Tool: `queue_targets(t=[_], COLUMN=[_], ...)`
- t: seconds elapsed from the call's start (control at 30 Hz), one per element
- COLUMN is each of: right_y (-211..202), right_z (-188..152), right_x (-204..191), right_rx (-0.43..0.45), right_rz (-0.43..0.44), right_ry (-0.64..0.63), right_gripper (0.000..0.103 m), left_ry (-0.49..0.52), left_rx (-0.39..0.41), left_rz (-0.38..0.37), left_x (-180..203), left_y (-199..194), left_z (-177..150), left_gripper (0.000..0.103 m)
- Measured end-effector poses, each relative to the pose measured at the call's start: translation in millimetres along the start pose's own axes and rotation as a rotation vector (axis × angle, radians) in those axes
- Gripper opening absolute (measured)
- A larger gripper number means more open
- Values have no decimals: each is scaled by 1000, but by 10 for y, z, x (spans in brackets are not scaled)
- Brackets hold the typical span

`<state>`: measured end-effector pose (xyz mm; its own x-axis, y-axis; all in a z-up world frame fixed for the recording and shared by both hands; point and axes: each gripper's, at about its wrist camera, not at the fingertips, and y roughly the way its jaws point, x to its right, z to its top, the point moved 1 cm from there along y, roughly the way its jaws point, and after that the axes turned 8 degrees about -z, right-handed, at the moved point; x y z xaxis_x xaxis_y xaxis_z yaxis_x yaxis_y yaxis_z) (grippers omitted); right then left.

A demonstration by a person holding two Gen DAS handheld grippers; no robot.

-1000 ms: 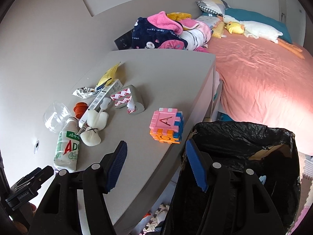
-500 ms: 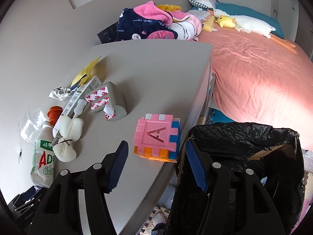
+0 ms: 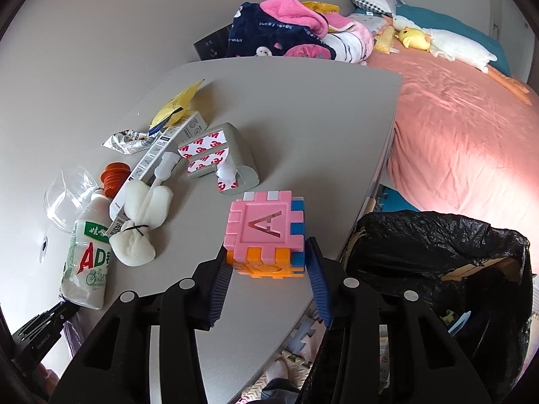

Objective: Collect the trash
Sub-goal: 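Grasp the pink letter-A foam block with the right tool while the left tool grasps the purple plastic bag, then carry the foam block with the right tool while the left tool carries the purple bag to the trash bag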

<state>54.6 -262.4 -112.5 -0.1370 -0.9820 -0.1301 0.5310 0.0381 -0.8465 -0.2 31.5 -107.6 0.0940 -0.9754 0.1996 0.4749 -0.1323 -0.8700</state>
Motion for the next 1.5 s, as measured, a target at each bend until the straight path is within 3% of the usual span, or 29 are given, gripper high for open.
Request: queue_targets(t=[0.23, 0.53, 0.97, 1.5], right_y=[-139, -493, -1147, -1531], right_z=[-24, -9, 27, -83], right_x=[-110, -197, 25, 638], right_rx=[13, 49, 123, 182], right_rz=[33, 53, 57, -29], right_ry=[-37, -79, -61, 35], right_gripper=[44, 44, 44, 44], left_ry=[-14, 46, 184, 371], left_rx=[74, 135, 163, 140], left_rz=[-11, -50, -155, -288], left_x=[-90, 168, 838, 1757], left_y=[-309, -588, -755, -691], left_z=[18, 119, 227, 224], left_gripper=[19, 19, 19, 19])
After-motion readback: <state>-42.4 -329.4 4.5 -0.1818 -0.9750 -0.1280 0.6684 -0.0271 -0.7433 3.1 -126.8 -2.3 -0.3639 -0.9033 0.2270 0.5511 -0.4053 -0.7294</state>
